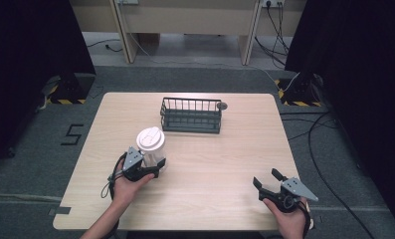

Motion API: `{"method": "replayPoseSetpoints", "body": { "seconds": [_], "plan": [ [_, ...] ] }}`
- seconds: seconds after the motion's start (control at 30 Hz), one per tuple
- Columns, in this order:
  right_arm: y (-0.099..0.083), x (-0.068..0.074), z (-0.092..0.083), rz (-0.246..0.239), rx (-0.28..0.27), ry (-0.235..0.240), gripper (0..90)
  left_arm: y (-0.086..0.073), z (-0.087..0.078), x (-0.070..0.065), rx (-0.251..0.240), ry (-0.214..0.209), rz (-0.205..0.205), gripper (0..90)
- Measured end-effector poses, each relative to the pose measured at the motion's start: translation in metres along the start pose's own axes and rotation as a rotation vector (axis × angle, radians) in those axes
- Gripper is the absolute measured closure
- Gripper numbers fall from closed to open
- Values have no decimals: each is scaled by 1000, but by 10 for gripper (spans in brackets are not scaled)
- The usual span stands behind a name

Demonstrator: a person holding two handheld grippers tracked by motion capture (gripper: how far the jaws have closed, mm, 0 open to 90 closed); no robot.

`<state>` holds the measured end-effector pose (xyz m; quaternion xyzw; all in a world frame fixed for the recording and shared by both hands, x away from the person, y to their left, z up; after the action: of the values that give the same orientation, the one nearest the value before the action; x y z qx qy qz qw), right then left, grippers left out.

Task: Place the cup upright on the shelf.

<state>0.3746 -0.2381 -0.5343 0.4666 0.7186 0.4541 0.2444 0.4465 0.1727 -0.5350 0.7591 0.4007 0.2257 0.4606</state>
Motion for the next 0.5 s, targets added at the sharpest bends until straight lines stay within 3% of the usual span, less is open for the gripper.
{"method": "replayPoseSetpoints", "body": {
  "seconds": [0.5],
  "plan": [
    [0, 0, 0, -5, 3, -1, 192, 1, 1, 0, -9, 6, 12, 177]
  ]
}}
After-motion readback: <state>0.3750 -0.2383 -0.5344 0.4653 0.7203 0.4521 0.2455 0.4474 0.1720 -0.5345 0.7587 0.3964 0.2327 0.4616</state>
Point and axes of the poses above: each handheld gripper's, and its own axes: z roughly forward along the jaws, y roughly out of its top, x roughly to its left, the point moved 7 cm from there along z, roughly forward along the jaws, and after that the axes turned 12 degrees about x, right-handed, at the moved point
